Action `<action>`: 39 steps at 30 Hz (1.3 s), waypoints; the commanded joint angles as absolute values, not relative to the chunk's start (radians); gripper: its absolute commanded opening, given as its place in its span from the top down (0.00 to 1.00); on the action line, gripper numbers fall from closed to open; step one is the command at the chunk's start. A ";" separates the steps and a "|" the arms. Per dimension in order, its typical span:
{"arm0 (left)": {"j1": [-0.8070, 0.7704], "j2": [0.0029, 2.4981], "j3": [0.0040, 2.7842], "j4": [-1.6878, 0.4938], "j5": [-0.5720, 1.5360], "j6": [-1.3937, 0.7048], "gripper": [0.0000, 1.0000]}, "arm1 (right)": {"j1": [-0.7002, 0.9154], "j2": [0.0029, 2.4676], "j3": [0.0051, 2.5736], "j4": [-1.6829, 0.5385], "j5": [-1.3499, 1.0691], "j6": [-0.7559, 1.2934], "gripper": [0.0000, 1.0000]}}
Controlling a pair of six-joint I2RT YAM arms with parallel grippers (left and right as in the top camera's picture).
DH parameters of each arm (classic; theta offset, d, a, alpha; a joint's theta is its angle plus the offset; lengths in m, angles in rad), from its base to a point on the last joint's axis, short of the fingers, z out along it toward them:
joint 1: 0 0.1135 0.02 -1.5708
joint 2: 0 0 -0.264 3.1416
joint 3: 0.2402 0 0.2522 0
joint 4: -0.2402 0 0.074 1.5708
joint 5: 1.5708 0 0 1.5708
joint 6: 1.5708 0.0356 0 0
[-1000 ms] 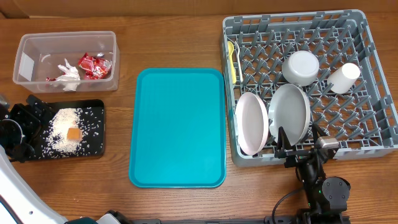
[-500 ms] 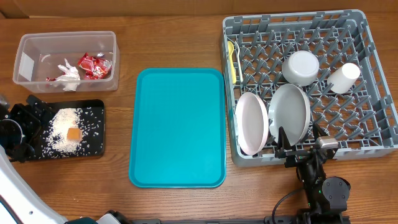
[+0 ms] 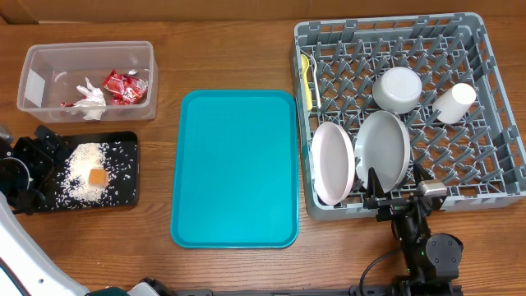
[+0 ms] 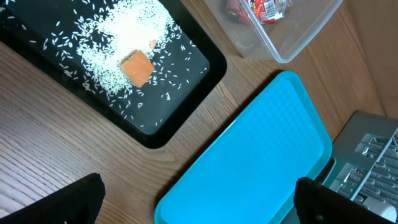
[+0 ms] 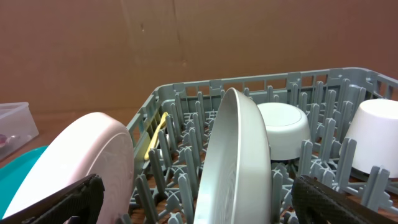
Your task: Sort waste into correct bins and load items into the dishwasher rack
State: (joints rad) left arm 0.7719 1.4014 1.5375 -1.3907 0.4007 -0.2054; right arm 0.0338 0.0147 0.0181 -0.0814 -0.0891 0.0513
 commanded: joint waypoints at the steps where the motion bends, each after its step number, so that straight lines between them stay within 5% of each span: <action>1: 0.763 1.400 1.532 -1.390 0.411 -0.183 0.00 | 0.039 0.003 0.008 -0.076 -0.079 0.045 0.00; 19: 0.690 1.392 1.524 -1.375 0.395 -0.190 0.00 | 0.039 0.003 0.008 -0.076 -0.079 0.045 0.00; 25: 0.443 1.303 1.444 -1.218 0.400 -0.146 0.00 | 0.039 0.003 0.008 -0.076 -0.080 0.045 0.00; 33: -0.034 1.008 1.102 -0.686 0.368 0.091 0.00 | 0.039 0.003 0.008 -0.076 -0.079 0.045 0.00; 39: -0.107 0.764 0.828 -0.486 0.333 0.132 0.00 | 0.039 0.003 0.008 -0.076 -0.080 0.045 0.00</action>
State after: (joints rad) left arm -0.1081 0.8314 0.9199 -0.5171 0.3653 0.0711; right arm 0.0338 0.0147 0.0181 -0.0818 -0.0887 0.0517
